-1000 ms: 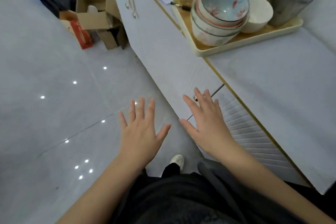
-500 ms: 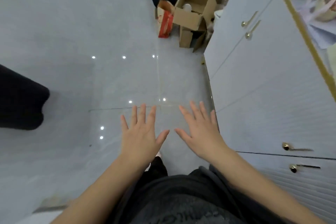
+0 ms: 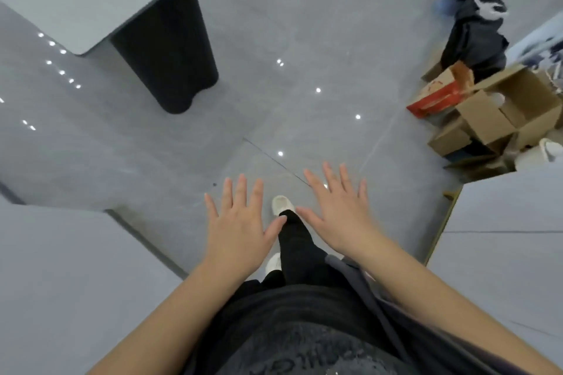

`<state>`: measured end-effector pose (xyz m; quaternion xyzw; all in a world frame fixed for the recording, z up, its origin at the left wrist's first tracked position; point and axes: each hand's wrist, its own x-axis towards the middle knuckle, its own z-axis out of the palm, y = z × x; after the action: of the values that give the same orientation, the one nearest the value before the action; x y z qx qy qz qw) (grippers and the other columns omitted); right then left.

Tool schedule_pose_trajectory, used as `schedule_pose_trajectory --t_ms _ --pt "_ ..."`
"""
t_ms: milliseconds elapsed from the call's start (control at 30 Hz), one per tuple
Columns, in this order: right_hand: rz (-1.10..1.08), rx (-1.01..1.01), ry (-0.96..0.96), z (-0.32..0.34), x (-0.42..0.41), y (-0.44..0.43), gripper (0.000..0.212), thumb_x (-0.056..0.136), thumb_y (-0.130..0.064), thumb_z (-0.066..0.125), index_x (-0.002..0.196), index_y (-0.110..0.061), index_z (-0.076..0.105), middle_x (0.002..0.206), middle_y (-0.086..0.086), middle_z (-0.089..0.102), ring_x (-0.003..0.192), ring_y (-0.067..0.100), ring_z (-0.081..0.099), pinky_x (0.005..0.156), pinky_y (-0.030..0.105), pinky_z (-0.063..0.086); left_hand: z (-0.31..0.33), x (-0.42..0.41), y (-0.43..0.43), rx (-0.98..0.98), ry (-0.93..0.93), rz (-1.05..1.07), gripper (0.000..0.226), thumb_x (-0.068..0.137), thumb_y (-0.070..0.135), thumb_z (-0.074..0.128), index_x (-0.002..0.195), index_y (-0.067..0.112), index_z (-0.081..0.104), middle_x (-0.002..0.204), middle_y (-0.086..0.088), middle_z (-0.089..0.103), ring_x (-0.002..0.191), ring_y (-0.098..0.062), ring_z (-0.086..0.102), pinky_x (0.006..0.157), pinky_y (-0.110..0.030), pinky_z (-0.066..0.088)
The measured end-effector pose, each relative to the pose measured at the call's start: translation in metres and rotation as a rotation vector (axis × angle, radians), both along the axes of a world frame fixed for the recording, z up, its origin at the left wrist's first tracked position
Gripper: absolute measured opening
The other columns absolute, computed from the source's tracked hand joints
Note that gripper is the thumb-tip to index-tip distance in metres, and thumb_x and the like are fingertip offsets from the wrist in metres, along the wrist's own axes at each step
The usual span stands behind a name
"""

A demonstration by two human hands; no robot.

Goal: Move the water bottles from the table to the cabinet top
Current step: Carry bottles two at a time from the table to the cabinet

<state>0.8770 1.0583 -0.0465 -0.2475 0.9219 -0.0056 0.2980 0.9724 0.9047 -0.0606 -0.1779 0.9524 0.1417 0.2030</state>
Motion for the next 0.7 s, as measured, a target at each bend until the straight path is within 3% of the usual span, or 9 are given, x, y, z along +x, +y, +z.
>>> schedule_pose_trajectory --t_ms 167,700 --pt "0.182 0.027 -0.024 -0.013 -0.032 -0.062 0.072 0.097 -0.062 0.026 0.155 -0.035 -0.006 0.164 0.004 -0.015 0.149 0.031 -0.019 0.118 0.059 -0.005 -0.006 -0.007 -0.043 0.037 -0.048 0.187 0.078 0.092 0.068 0.020 0.154 0.025 -0.002 0.163 -0.006 -0.004 0.149 -0.027 -0.010 0.117 -0.055 0.000" --pt "0.593 0.053 0.003 -0.023 -0.126 -0.304 0.074 0.096 -0.065 0.026 0.155 -0.035 -0.005 0.165 0.005 -0.011 0.149 0.033 -0.017 0.117 0.061 -0.004 -0.009 -0.062 -0.233 0.072 -0.076 0.617 0.079 0.093 0.067 0.025 0.154 0.024 0.000 0.163 -0.006 -0.001 0.149 -0.026 -0.007 0.117 -0.057 -0.001"
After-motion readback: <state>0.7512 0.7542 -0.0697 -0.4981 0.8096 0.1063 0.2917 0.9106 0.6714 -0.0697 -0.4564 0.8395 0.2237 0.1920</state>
